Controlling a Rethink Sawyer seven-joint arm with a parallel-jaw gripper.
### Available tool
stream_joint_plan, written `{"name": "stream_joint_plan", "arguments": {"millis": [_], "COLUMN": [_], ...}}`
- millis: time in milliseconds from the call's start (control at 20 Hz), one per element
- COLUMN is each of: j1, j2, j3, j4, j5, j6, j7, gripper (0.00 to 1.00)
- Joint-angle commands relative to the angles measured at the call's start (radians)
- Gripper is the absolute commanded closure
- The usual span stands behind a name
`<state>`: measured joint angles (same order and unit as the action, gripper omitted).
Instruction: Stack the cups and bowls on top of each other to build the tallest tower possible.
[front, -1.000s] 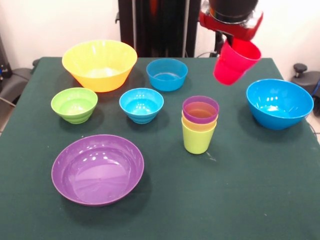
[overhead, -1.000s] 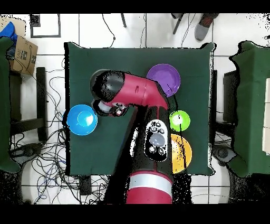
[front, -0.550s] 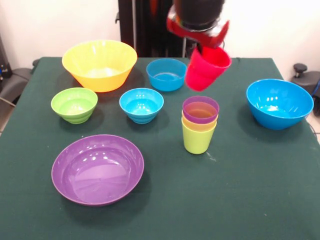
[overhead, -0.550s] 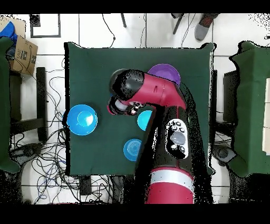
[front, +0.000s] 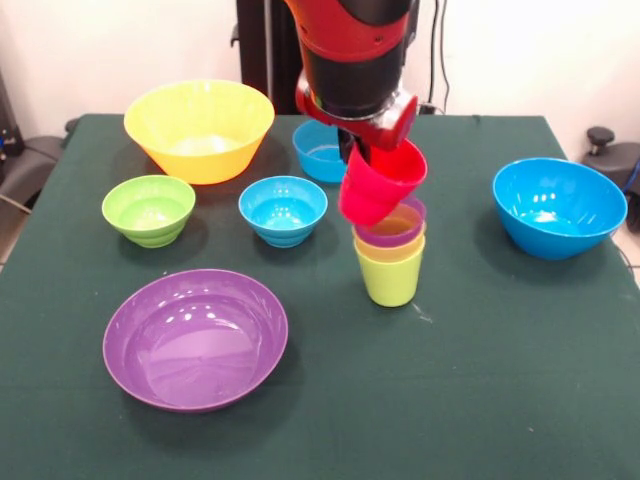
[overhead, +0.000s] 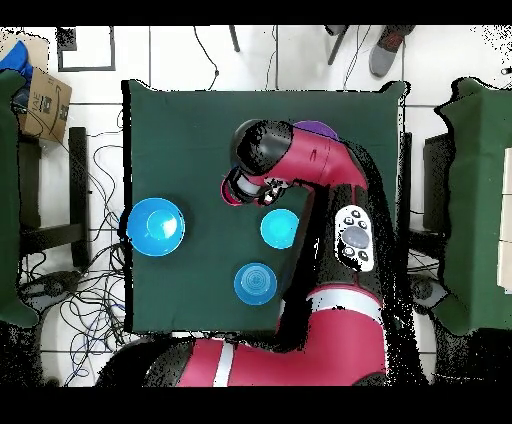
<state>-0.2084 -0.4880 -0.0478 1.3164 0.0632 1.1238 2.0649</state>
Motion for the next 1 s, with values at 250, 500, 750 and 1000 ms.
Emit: {"name": "stream_joint_plan", "arguments": {"millis": [250, 500, 750, 1000], "j1": [0.016, 0.017, 0.016, 0.020], "j2": [0.044, 0.041, 0.038, 0.037], "j3": [0.127, 0.127, 0.132, 0.132], "j4": [-0.043, -0.042, -0.033, -0.028], "j5": [-0.051, -0.051, -0.048, -0.044], "j6": [-0.011, -0.007, -0.007, -0.023], "j7": [-0.080, -0.075, -0.076, -0.063], "gripper": [1.00, 1.00, 1.00, 1.00]}}
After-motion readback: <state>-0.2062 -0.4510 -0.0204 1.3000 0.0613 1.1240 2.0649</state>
